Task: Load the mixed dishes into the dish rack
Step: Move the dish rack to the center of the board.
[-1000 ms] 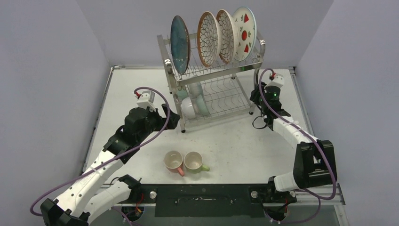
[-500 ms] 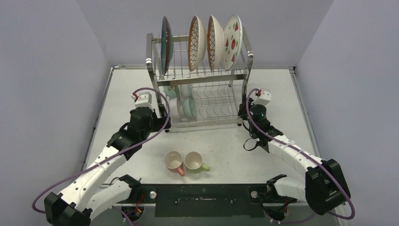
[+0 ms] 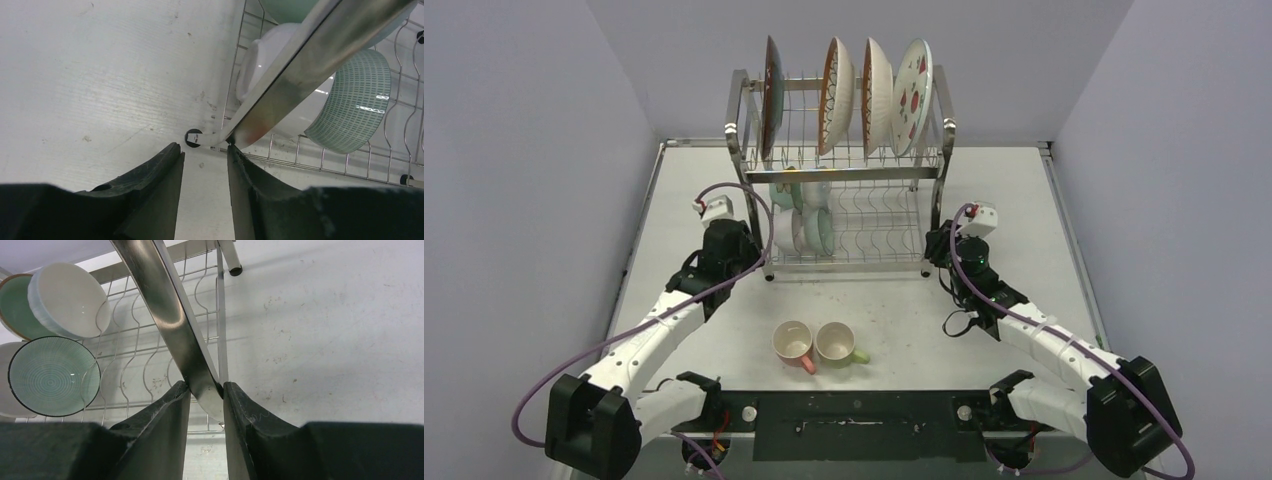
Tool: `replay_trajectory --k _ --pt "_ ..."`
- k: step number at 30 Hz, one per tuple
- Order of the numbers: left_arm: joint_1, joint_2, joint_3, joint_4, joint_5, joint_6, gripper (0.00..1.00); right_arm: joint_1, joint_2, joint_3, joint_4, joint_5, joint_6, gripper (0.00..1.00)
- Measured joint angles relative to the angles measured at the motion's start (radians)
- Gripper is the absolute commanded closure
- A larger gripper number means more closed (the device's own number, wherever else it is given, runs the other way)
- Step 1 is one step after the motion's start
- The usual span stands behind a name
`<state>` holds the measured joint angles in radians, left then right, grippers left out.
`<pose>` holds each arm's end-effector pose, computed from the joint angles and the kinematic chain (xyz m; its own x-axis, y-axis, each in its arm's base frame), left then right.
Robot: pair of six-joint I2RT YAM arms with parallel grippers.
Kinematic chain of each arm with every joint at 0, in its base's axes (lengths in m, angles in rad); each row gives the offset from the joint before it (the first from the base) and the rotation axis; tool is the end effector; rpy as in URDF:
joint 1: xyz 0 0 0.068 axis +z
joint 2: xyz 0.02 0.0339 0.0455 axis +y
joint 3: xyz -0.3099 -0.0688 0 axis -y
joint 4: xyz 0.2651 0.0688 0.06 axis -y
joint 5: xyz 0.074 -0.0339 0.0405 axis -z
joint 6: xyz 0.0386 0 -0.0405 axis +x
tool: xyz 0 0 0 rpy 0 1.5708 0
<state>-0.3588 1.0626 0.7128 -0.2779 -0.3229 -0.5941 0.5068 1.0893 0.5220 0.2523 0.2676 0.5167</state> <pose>0.2181 -0.0687 0.2848 -0.5075 -0.3766 -0.7750 -0.2311 0.9260 -0.2986 0.2131 0.1066 0.2619 -0.3582 0.3461 -0.8671 -0.0821 0.9135 0.3985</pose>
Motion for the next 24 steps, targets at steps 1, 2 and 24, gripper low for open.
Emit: replay_trajectory --k 1,2,24 --pt "0.002 0.007 -0.004 0.005 0.009 0.0 0.7 0.001 -0.007 -0.006 0.0 -0.004 0.002 1.0" --pt "0.002 0.015 -0.006 0.007 0.017 0.002 0.73 0.003 -0.014 -0.011 0.001 -0.007 0.006 1.0" --pt "0.174 0.246 -0.011 0.226 0.129 0.006 0.88 0.048 -0.095 -0.109 -0.055 -0.123 0.116 0.52"
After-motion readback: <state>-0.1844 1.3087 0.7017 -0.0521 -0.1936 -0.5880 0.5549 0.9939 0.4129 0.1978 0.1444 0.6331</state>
